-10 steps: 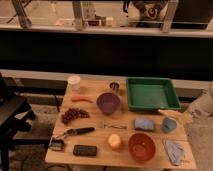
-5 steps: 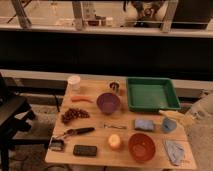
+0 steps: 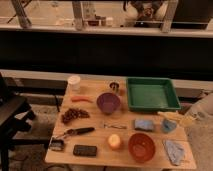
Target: Place banana in plastic cup
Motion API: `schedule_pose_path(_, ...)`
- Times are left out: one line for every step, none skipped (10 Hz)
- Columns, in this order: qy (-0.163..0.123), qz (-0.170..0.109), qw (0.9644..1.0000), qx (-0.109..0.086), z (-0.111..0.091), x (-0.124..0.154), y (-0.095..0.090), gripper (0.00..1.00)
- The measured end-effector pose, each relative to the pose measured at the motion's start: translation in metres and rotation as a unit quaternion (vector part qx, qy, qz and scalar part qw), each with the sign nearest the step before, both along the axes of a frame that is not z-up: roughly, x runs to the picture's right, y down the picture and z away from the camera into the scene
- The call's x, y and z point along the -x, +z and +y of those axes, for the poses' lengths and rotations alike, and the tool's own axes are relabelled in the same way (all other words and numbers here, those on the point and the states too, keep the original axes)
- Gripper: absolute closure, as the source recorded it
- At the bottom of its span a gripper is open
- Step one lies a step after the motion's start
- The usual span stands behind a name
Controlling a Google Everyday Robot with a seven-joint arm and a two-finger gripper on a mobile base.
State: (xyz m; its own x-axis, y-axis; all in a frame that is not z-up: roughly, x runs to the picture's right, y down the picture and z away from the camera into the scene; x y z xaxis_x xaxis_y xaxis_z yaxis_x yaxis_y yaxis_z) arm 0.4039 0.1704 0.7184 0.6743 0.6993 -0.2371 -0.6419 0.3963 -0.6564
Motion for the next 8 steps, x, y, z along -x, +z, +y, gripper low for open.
schedule_pose_path(-0.002,-0.002,1.0000,0.000,0.001,0.002,-0.001,1.00)
schedule_pose_path(-0.003,-0.005,1.0000,0.000,0.001,0.004,-0.002,1.00)
schedule_pose_path(-0.005,-0.007,1.0000,0.000,0.002,0.005,-0.002,1.00)
schedule_pose_path(-0.006,-0.009,0.9999,0.000,0.002,0.007,-0.003,1.00)
schedule_pose_path(-0.007,-0.011,0.9999,0.000,0.002,0.008,-0.003,1.00)
schedule_pose_path(-0.012,-0.013,0.9998,0.003,0.004,0.011,-0.003,0.95)
schedule_pose_path(-0.015,-0.014,0.9998,0.006,0.005,0.013,-0.002,0.86)
schedule_pose_path(-0.018,-0.014,0.9997,0.009,0.006,0.015,-0.001,0.78)
